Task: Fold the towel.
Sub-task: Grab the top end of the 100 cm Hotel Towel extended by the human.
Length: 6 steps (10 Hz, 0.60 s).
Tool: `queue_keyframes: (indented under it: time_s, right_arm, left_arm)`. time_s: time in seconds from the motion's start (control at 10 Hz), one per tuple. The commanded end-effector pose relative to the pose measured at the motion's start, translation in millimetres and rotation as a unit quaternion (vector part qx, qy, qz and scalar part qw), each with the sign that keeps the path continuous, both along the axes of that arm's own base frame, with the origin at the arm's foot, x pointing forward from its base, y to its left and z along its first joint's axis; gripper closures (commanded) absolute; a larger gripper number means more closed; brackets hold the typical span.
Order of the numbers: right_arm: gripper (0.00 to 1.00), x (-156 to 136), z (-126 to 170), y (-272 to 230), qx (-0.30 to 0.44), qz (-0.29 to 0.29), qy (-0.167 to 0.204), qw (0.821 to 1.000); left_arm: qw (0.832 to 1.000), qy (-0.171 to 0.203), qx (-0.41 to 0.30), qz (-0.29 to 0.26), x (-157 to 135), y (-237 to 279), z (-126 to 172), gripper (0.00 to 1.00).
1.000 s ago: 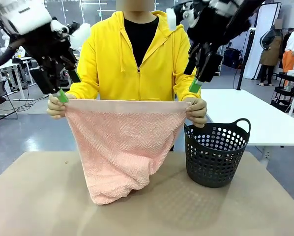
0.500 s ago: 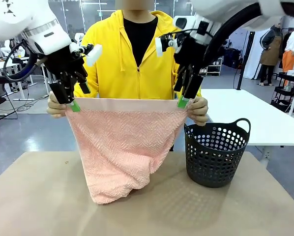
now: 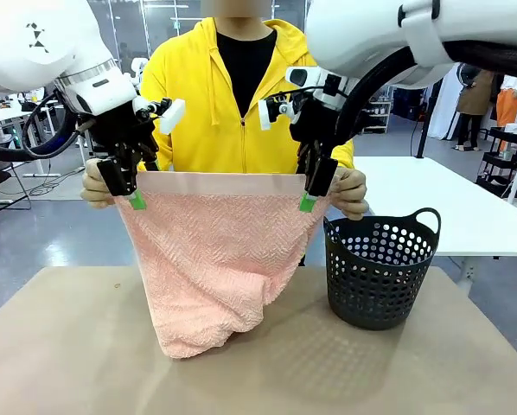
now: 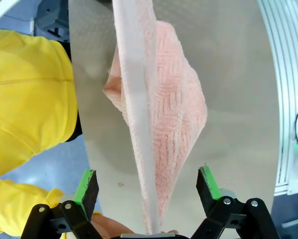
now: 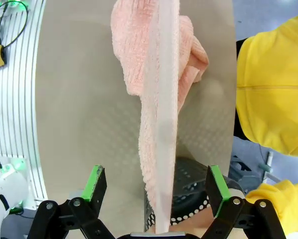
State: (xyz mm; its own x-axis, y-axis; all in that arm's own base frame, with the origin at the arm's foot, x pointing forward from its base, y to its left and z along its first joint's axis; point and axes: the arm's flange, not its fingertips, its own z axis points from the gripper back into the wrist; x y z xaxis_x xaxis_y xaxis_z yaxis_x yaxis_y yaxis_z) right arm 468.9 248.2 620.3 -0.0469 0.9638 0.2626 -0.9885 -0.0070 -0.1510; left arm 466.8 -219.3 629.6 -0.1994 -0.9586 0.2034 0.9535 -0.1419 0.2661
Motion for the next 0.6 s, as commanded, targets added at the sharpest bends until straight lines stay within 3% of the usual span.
queue_keyframes:
  time_s: [0.0, 0.1, 0.2, 0.3, 0.4, 0.5]
  right_arm:
    - [0.00, 4.2, -0.2, 4.2, -0.009, -0.016, -0.004, 1.000]
    - [0.26, 5.5, -3.4, 5.2, -0.015, -0.015, -0.003, 1.000]
    - [0.60, 6.9, -5.3, 4.8, -0.017, -0.018, -0.002, 1.000]
    - [0.86, 7.5, -5.4, 3.3, -0.016, -0.021, -0.005, 1.000]
    - [1.00, 7.1, -4.9, 2.9, -0.018, -0.021, -0.004, 1.000]
    - [1.00, 6.4, -4.4, 2.4, -0.020, -0.021, -0.003, 1.000]
  left_arm:
    - [1.000, 0.005, -0.013, 0.007, 5.5, -1.7, -1.1, 0.13]
    - [1.000, 0.007, -0.011, 0.014, 7.6, -1.5, -2.4, 0.55]
    - [1.000, 0.014, -0.014, 0.015, 8.3, -0.4, -4.1, 0.73]
    - [1.000, 0.016, -0.018, 0.015, 8.4, 0.9, -4.8, 1.00]
    - [0.999, 0.017, -0.023, 0.013, 7.4, 1.1, -4.4, 1.00]
    - [0.999, 0.018, -0.026, 0.012, 6.1, 1.0, -4.3, 1.00]
